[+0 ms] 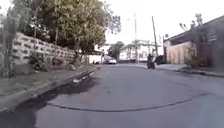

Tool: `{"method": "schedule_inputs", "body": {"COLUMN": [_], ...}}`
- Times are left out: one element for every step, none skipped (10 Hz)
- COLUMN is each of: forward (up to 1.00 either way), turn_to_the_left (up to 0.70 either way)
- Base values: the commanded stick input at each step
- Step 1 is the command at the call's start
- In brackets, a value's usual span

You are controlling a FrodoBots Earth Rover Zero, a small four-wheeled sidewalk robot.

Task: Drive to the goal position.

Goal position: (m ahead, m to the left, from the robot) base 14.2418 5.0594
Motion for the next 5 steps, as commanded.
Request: {"method": "schedule_inputs", "body": {"forward": [1.0,1.0,1.0,1.0,1.0], "turn_to_the_left": [0.0,0.0,0.0,0.0,0.0]}}
